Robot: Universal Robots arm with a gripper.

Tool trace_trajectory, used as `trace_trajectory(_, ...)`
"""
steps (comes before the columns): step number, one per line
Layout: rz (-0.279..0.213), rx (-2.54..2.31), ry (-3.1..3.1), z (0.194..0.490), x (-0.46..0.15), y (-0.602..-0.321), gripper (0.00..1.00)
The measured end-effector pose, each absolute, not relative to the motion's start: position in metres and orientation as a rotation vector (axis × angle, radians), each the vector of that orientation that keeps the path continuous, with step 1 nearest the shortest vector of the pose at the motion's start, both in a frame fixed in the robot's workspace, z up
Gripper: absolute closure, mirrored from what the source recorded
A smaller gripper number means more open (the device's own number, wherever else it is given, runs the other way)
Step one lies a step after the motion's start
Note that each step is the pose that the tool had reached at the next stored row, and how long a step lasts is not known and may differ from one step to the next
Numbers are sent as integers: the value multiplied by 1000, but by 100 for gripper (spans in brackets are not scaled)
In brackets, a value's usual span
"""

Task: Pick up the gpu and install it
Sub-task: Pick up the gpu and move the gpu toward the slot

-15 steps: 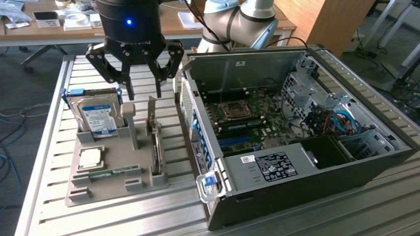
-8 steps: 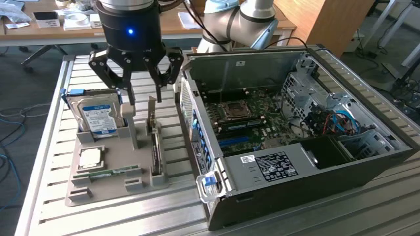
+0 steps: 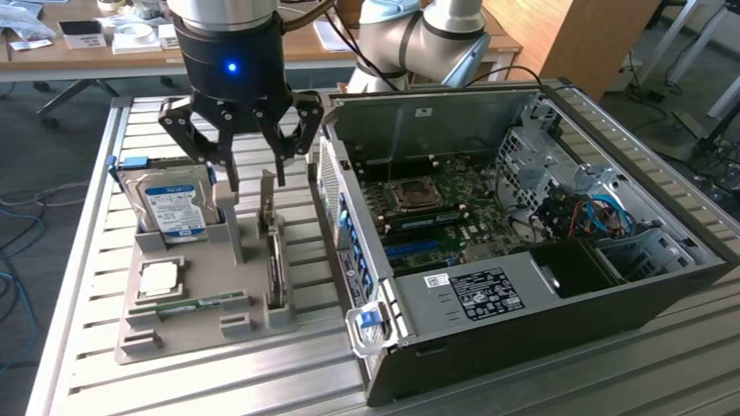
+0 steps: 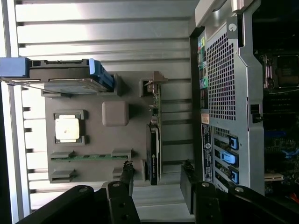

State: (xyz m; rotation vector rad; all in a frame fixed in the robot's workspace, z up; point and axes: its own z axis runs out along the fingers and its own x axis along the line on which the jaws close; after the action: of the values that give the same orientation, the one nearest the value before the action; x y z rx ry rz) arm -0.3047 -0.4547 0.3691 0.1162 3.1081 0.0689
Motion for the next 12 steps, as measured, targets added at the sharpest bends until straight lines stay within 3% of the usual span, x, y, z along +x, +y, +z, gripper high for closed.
trace_trajectory(12,69,116,3108,366,-305,-455,47)
